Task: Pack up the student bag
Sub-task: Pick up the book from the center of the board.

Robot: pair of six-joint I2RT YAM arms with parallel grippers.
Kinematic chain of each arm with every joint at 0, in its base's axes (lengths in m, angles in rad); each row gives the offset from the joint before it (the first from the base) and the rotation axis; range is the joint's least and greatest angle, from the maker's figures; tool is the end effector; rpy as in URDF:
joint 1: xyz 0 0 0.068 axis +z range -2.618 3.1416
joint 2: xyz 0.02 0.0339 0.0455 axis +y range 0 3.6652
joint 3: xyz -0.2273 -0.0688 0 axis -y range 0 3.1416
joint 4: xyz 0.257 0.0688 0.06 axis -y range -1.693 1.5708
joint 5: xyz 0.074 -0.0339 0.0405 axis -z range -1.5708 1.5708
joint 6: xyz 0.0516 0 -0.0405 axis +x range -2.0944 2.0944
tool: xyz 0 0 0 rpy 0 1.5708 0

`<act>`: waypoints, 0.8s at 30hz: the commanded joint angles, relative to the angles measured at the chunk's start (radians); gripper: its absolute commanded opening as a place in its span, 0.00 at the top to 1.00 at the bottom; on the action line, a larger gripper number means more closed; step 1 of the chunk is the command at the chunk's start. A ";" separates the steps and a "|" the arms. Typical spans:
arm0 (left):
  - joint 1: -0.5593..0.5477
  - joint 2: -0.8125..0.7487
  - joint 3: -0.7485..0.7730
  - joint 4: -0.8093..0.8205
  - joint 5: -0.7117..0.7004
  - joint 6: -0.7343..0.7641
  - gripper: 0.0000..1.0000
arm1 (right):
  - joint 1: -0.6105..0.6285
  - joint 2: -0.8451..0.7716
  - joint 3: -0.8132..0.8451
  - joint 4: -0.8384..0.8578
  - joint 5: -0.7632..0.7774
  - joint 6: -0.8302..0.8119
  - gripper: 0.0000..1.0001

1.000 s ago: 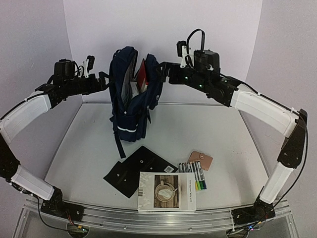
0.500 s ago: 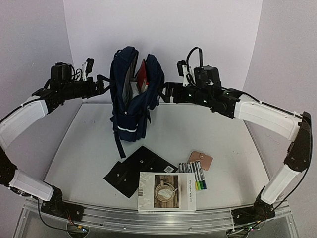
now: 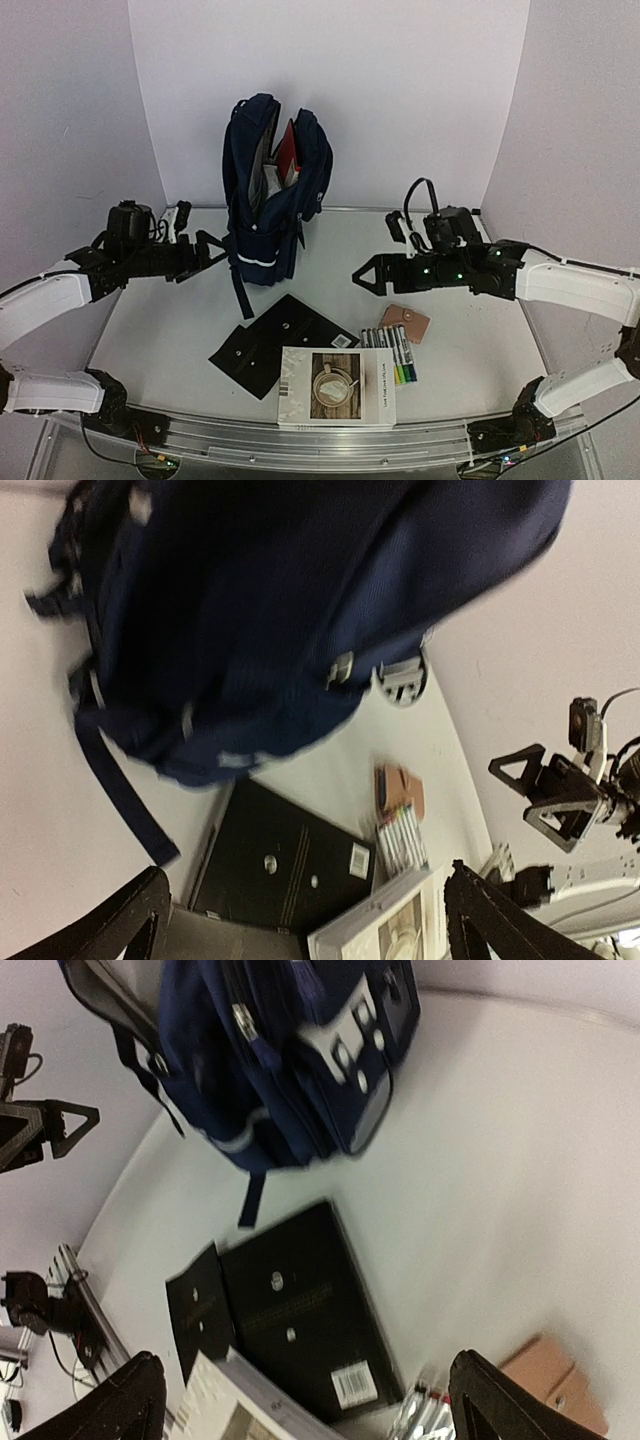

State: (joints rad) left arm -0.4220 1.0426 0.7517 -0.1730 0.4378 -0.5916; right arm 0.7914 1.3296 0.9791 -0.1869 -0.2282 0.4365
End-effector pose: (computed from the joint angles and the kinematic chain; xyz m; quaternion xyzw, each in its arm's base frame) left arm 0.2436 -0.1333 0.2396 0.0434 0.8371 -0.4106 0.3589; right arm 0.2268 0.2461 0.2387 -0.2078 0.8403 0.3637 0.3441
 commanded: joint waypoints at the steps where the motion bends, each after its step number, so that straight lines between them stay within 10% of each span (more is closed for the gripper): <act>1: -0.161 0.026 -0.100 0.073 -0.050 -0.146 0.07 | 0.002 -0.132 -0.175 -0.057 -0.121 0.137 0.04; 12: -0.468 0.226 -0.222 0.309 -0.042 -0.308 0.10 | 0.009 -0.303 -0.500 0.026 -0.363 0.309 0.04; 24: -0.557 0.446 -0.192 0.436 0.096 -0.342 0.25 | 0.033 -0.246 -0.707 0.377 -0.460 0.492 0.06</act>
State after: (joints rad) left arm -0.9728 1.4441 0.5288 0.1880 0.4726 -0.9250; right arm 0.8069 1.0431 0.3260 -0.0246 -0.6421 0.8334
